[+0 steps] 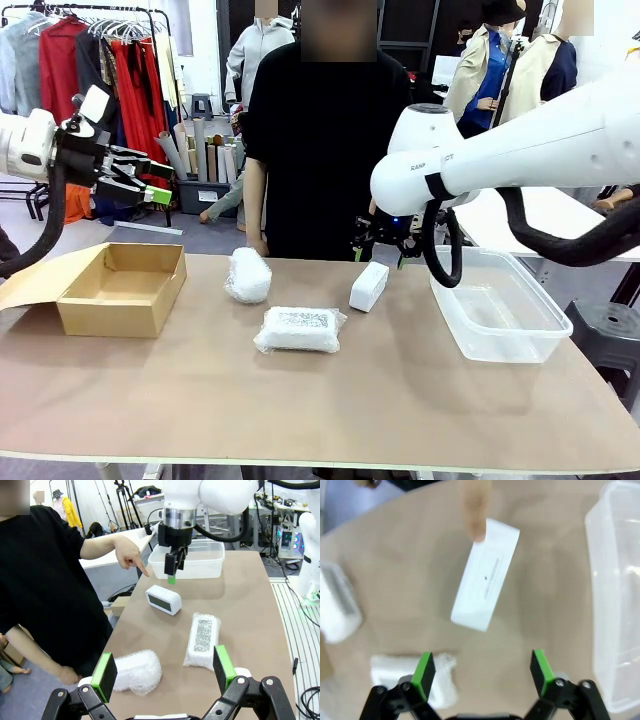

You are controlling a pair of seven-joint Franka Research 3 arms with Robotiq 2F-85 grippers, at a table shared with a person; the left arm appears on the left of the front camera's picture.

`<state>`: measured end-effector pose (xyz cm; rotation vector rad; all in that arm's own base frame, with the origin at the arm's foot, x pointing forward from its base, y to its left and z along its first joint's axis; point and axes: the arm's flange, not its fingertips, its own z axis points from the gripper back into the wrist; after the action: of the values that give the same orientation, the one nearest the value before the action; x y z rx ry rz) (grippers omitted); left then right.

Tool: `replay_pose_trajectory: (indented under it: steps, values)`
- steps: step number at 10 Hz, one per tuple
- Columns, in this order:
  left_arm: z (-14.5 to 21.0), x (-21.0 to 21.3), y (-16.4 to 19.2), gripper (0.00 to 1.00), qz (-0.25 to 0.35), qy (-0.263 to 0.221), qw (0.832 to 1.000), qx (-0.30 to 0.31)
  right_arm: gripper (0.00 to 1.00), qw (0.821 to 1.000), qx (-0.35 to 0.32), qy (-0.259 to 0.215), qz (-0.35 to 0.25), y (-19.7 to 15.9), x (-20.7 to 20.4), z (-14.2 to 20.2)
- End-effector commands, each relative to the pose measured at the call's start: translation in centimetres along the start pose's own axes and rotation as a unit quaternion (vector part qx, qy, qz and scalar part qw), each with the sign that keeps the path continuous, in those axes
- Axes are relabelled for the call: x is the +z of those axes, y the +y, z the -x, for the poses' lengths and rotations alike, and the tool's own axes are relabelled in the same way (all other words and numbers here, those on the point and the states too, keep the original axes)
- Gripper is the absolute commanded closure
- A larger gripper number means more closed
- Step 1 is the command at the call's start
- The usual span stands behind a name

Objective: Separate and place wrapped and unwrapped clocks.
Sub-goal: Pick up the Digital clock indicated by the person.

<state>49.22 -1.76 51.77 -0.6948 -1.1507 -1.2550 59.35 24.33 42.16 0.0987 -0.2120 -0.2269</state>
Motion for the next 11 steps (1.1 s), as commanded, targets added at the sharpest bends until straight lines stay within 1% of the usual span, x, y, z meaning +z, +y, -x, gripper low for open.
replay_pose_trajectory:
  steps: [1, 2, 4, 5, 8, 11]
  values:
    - [-0.1, 0.0, -0.1, 0.0, -0.005, 0.002, 1.0, -0.001, 0.0, 0.999, -0.026, -0.019, 0.027, 1.8, -1.3, -1.7]
    - [-0.1, 0.0, -0.1, 0.0, -0.005, 0.002, 1.0, -0.001, 0.0, 0.998, -0.045, -0.019, 0.039, 2.1, -2.3, -2.1]
    - [-0.1, 0.0, -0.1, 0.0, -0.005, 0.002, 1.0, -0.001, 0.0, 0.994, -0.071, -0.042, 0.068, 2.4, -3.8, -3.2]
    - [-0.1, 0.0, -0.1, 0.0, -0.005, 0.002, 1.0, -0.001, 0.0, 0.993, -0.08, -0.046, 0.068, 2.5, -4.4, -3.2]
    - [-0.1, 0.0, -0.1, 0.0, -0.005, 0.002, 1.0, -0.001, 0.0, 0.991, -0.114, -0.033, 0.057, 1.7, -6.7, -3.4]
    - [-0.1, 0.0, -0.1, 0.0, -0.005, 0.002, 1.0, -0.001, 0.0, 0.988, -0.137, -0.026, 0.061, 0.8, -8.3, -3.4]
